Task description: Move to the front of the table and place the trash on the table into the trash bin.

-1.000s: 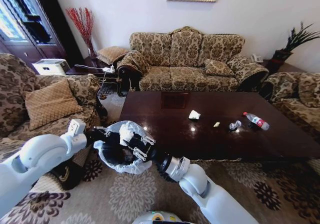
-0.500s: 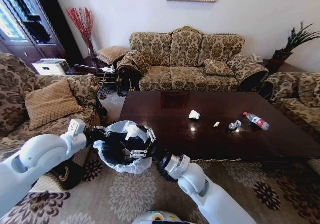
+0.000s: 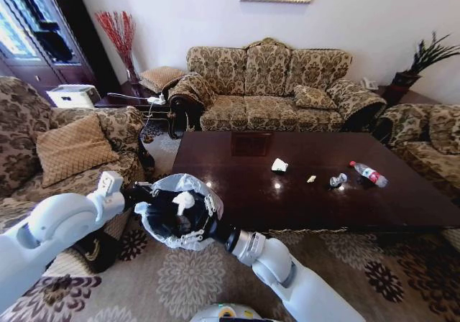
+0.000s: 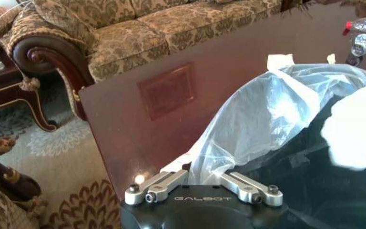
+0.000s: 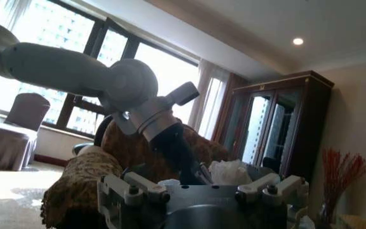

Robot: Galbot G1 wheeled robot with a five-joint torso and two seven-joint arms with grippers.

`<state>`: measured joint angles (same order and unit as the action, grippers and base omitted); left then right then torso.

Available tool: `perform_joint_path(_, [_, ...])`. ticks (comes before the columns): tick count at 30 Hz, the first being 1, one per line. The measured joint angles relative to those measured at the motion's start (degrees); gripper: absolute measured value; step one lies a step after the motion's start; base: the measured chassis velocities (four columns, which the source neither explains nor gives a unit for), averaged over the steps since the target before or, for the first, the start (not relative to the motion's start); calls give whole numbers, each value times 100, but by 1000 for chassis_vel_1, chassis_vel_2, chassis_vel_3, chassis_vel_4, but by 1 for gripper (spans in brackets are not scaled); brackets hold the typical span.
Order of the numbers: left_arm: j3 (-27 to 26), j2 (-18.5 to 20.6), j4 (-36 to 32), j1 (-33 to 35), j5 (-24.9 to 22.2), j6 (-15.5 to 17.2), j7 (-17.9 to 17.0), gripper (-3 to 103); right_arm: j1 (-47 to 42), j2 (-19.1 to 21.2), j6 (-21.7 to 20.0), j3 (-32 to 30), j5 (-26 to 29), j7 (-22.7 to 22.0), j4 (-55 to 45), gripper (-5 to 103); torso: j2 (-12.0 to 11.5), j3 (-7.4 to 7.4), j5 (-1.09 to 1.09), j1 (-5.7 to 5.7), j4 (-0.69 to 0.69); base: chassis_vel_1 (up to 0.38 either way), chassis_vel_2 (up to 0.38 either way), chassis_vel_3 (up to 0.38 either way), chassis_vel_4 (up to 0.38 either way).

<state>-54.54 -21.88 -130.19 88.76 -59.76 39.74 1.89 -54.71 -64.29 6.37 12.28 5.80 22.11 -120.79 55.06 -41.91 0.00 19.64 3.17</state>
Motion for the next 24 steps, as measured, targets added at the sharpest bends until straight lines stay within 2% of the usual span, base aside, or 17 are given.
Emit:
perform_joint_path(1, [0,0,0,0,0,0,0,0,84,15,75,-32,-277,126,-13,100,0,0,0,0,0,0,0,0,0])
perform_joint_path(2, [0,0,0,0,0,0,0,0,84,15,75,-32,-277,126,-13,100,0,0,0,0,0,0,0,0,0])
perform_joint_path(4, [0,0,0,0,0,0,0,0,210,36,139,-121,-519,491,-49,100,0,0,0,0,0,0,0,0,0])
perform_joint_path(5, [0,0,0,0,0,0,0,0,271,87,62,-113,-420,510,-108,100,0,0,-1,0,-1,0,0,0,0])
perform_joint_path(6, [0,0,0,0,0,0,0,0,274,148,-183,-48,-295,210,-205,100,0,0,-1,0,-1,0,0,0,0])
perform_joint_path(9, [0,0,0,0,0,0,0,0,234,235,-364,-54,-183,84,-251,100,0,0,-2,0,2,0,0,0,0])
perform_joint_path(10, [0,0,0,0,0,0,1,0,197,227,-336,-55,-27,-76,-243,100,0,0,-1,0,1,0,0,0,0])
perform_joint_path(12, [0,0,0,0,0,0,0,0,68,145,-730,-53,606,-1005,-335,100,0,0,1,0,1,0,0,0,0])
perform_joint_path(13, [0,0,0,0,0,0,0,0,68,145,-730,-53,606,-1005,-335,100,0,0,1,0,1,0,0,0,0])
perform_joint_path(14, [0,0,0,0,0,0,0,0,48,121,-852,-59,777,-1242,-364,100,0,0,1,0,1,0,0,0,0])
perform_joint_path(15, [0,0,0,0,0,0,1,0,-41,14,-1279,-154,1524,-2131,-425,100,0,0,0,0,1,0,0,0,0])
perform_joint_path(16, [0,0,0,0,0,0,0,0,-98,-15,-1470,-241,1896,-2547,-405,100,0,0,0,0,0,0,0,0,0])
perform_joint_path(17, [0,0,0,0,0,0,0,0,-139,-13,-1589,-323,2126,-2783,-346,100,0,0,0,0,0,0,0,0,0])
perform_joint_path(19, [0,0,0,0,0,0,0,0,-178,3,-1667,-406,2289,-2909,-261,100,0,0,-1,0,-1,0,0,0,0])
perform_joint_path(20, [7,1,-6,2,0,-1,-3,0,-259,33,-1733,-602,2685,-2936,1,100,0,1,-3,0,2,0,0,0,0])
perform_joint_path(21, [8,2,-13,2,2,-8,-7,0,-277,33,-1716,-686,2812,-2934,144,100,0,0,0,0,2,0,0,0,0])
perform_joint_path(24, [12,1,-32,1,-9,-23,12,1,-277,-16,-1669,-770,2931,-2932,420,100,0,-1,3,0,0,0,0,0,0])
